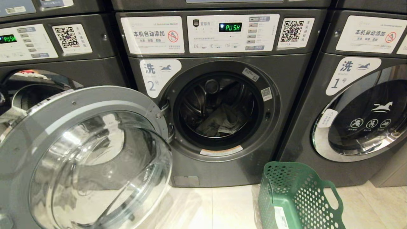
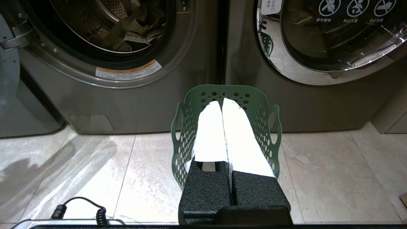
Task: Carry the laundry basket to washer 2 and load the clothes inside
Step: Close the washing machine door with the left hand
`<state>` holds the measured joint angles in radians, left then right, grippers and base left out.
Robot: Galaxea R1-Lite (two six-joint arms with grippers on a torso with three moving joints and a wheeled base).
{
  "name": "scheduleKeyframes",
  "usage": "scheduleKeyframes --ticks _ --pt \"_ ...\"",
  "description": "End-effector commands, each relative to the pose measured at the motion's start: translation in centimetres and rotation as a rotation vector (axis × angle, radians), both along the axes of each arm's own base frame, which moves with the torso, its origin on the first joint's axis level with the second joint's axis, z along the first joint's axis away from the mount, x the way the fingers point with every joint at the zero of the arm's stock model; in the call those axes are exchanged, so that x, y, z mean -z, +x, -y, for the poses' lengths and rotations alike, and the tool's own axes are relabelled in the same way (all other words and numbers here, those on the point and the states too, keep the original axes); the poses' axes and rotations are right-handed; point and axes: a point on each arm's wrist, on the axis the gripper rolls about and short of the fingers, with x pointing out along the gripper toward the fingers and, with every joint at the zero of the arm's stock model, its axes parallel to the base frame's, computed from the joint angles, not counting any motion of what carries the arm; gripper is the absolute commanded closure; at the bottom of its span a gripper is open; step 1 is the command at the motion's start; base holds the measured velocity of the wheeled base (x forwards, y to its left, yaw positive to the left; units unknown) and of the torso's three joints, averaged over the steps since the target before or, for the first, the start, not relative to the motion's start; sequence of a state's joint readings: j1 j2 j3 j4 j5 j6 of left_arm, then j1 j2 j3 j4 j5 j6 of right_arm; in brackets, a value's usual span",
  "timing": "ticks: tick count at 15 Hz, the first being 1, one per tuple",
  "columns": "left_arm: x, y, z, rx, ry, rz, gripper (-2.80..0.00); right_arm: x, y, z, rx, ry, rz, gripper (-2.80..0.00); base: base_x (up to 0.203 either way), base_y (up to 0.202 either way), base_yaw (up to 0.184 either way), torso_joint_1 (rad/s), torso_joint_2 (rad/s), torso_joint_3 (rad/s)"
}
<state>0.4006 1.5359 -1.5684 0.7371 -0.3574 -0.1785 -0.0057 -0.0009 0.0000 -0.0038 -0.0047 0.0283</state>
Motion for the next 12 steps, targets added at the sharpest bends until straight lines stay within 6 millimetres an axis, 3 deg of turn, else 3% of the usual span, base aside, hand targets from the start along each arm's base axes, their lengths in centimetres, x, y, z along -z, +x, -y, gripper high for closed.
scheduleKeyframes --ticks 1,6,12 --pt "-1.0 -2.5 2.1 0.046 0.016 0.044 0.0 0.0 0.0 0.0 0.0 0.001 0.0 0.0 0.0 0.0 0.0 0.0 0.0 0.0" --pt "-0.5 -6.1 6.1 0.197 0.003 0.016 0.0 0.0 0.0 0.0 0.0 0.001 0.0 0.0 0.0 0.0 0.0 0.0 0.0 0.0" --pt "0.4 -8.2 10.0 0.423 -0.03 0.008 0.0 0.0 0.0 0.0 0.0 0.001 -0.001 0.0 0.0 0.0 0.0 0.0 0.0 0.0"
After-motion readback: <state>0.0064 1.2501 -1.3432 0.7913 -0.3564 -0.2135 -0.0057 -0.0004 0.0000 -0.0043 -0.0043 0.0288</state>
